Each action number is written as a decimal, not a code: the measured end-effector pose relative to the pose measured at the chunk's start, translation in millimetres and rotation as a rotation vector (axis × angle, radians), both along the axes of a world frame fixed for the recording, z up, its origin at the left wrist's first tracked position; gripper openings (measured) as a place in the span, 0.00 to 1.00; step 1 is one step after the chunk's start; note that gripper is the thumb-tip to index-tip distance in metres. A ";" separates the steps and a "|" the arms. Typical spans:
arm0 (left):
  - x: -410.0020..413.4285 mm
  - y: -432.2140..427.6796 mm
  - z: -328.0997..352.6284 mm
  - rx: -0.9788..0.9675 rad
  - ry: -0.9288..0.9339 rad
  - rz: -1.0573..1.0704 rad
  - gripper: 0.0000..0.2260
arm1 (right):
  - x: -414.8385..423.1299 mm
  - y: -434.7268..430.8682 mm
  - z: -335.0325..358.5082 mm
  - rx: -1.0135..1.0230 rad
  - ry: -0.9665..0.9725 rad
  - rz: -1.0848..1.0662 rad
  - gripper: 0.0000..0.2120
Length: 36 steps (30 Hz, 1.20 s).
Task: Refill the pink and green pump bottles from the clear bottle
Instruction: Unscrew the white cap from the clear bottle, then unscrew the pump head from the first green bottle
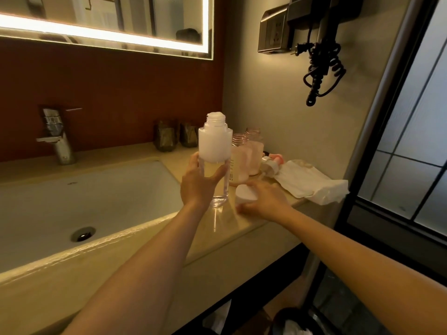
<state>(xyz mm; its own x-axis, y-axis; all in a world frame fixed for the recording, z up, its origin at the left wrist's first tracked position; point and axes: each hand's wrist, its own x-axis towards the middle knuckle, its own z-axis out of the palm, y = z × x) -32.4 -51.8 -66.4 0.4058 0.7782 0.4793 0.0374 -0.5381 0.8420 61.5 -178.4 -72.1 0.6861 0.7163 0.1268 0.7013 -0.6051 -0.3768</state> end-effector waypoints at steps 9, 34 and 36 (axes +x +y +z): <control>-20.8 7.5 13.7 -0.080 -0.027 -0.120 0.35 | -22.3 -2.0 41.4 0.361 0.017 0.062 0.31; -498.3 99.2 43.9 0.184 0.096 0.997 0.18 | -424.1 217.2 108.7 0.618 0.544 0.853 0.18; -524.3 98.3 38.0 0.191 0.073 1.099 0.13 | -453.4 228.6 103.1 0.567 0.579 0.897 0.18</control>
<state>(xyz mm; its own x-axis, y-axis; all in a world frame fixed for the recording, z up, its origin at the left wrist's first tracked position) -556.6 46.5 -28.4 -0.4258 0.6474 0.6322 0.6183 -0.3019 0.7257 -392.0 50.2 31.0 0.0329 0.9092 0.4152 0.4267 0.3629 -0.8284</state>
